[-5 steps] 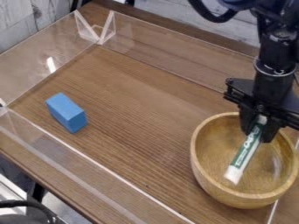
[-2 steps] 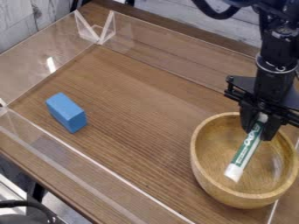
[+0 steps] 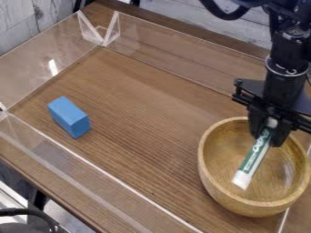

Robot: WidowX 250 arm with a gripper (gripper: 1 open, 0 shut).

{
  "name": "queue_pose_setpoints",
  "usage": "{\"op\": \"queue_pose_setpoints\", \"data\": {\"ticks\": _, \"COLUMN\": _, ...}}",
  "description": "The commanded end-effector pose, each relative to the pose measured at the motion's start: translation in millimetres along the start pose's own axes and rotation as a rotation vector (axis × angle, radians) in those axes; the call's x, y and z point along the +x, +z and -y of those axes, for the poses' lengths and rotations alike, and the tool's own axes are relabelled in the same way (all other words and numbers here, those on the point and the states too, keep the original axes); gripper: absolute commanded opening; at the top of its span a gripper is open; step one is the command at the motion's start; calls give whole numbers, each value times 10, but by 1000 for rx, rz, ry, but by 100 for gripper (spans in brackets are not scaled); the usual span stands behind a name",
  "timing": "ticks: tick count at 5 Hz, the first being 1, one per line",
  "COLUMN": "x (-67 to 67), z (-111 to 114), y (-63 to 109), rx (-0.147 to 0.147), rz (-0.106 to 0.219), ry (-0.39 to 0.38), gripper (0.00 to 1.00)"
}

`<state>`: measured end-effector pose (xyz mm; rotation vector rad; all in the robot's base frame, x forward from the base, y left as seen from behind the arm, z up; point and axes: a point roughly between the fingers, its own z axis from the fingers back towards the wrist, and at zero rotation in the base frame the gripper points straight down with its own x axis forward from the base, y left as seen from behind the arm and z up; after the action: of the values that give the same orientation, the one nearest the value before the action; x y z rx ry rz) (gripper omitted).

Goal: Remove the green marker from inside the brown bowl and put it on the table

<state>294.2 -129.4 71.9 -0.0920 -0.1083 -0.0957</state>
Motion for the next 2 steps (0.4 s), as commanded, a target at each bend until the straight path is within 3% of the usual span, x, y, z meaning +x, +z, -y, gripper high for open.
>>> {"op": "queue_pose_setpoints", "data": {"ticks": 1, "x": 126, "z": 27, "y": 179, "rx": -19, "rz": 60, "ry": 5, "gripper": 0}}
{"op": "queue_pose_setpoints", "data": {"ticks": 2, "x": 125, "z": 23, "y": 186, "rx": -19, "rz": 59, "ry": 8, "gripper": 0}}
